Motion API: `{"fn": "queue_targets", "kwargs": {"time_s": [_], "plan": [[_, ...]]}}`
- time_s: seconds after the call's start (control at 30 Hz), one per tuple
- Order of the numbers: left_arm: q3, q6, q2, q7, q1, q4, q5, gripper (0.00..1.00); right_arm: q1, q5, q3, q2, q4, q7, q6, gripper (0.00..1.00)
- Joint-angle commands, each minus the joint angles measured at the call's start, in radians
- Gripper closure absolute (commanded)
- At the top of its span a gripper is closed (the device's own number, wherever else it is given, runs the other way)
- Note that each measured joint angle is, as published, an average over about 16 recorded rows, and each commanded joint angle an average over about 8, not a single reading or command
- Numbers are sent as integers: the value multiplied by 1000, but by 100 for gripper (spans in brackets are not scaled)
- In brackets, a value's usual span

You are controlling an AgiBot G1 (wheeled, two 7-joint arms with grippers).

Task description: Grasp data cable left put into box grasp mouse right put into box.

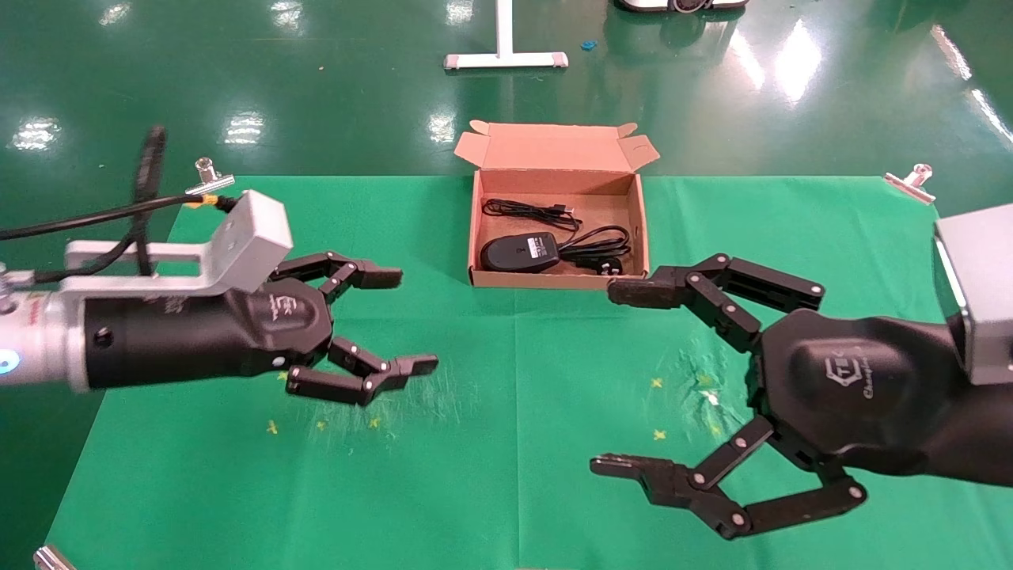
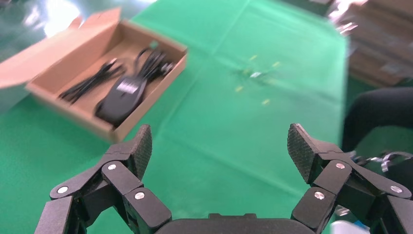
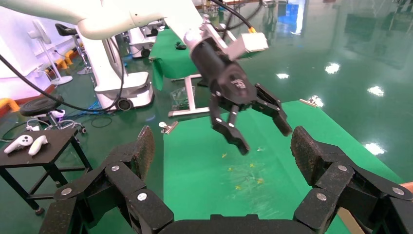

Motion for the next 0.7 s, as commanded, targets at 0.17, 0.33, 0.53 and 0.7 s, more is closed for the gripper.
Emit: {"fn": "queue_targets", "kwargs": {"time_s": [0.17, 0.33, 0.53, 0.7], "plan": [[-98, 72, -28, 76, 89, -28, -135, 0, 0, 0, 0, 0, 0, 0, 0, 0], [-181, 132, -51, 140, 164, -51, -248, 0, 0, 1, -1, 0, 0, 0, 0, 0], [-270, 196, -76, 209, 245, -75, -371, 0, 0, 1, -1, 1, 0, -1, 0, 0], [-311, 225, -87, 233, 282, -86, -430, 0, 0, 2, -1, 1, 0, -1, 0, 0]]}}
